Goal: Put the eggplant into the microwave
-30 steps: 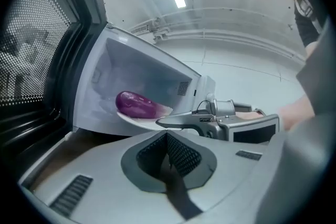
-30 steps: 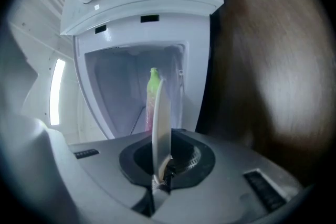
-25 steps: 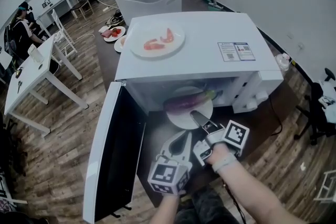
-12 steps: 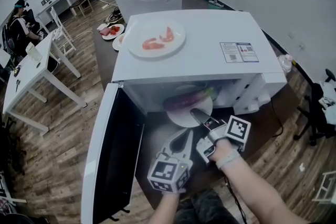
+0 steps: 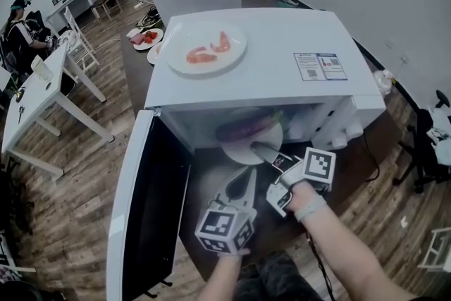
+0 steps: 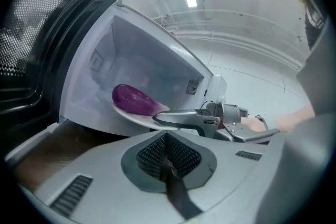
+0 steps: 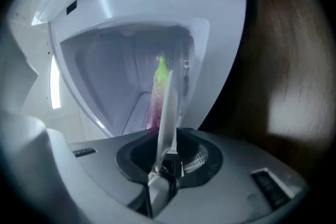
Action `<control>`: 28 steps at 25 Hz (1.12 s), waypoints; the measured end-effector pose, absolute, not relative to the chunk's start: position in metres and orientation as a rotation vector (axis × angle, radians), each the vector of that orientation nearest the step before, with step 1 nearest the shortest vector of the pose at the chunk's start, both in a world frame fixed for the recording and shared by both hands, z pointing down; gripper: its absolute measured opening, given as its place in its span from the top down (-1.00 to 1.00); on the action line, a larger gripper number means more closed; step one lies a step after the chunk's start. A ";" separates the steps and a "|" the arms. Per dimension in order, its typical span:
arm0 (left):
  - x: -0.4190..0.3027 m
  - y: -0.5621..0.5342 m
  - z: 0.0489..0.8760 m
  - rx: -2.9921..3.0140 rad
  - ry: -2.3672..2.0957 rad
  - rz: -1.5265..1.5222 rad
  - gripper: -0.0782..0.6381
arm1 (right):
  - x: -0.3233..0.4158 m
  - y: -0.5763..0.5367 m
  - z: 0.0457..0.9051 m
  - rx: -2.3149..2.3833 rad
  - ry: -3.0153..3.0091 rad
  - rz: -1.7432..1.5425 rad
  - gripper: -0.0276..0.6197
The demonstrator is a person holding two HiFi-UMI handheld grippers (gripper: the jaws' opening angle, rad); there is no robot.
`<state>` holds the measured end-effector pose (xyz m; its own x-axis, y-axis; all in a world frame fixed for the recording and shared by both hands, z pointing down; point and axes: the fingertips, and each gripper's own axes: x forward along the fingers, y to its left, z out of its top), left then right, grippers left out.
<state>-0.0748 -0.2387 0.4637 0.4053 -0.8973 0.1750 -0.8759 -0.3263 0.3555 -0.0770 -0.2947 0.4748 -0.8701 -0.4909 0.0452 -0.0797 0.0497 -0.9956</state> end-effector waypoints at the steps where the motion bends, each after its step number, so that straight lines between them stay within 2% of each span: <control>1: -0.075 -0.240 0.464 2.271 -1.524 -0.077 0.78 | -0.077 -0.294 0.475 -0.583 2.049 -1.875 0.73; 2: -0.076 -0.241 0.464 2.267 -1.527 -0.081 0.78 | -0.076 -0.293 0.475 -0.587 2.073 -1.859 0.65; 6: -0.080 -0.244 0.465 2.250 -1.535 -0.093 0.78 | -0.074 -0.287 0.471 -0.578 2.160 -1.784 0.50; 14: -0.083 -0.251 0.464 2.244 -1.553 -0.081 0.78 | -0.065 -0.269 0.464 -0.560 2.310 -1.647 0.47; 16: -0.083 -0.254 0.464 2.242 -1.556 -0.076 0.78 | -0.060 -0.266 0.464 -0.604 2.370 -1.582 0.56; 20: -0.085 -0.257 0.464 2.236 -1.567 -0.068 0.78 | -0.053 -0.263 0.470 -0.791 2.676 -1.290 0.91; 25: -0.087 -0.261 0.465 2.238 -1.592 -0.032 0.78 | -0.058 -0.262 0.461 -0.964 2.963 -0.840 0.91; 28: -0.086 -0.262 0.466 2.243 -1.601 -0.006 0.78 | -0.062 -0.262 0.460 -1.027 3.037 -0.694 0.91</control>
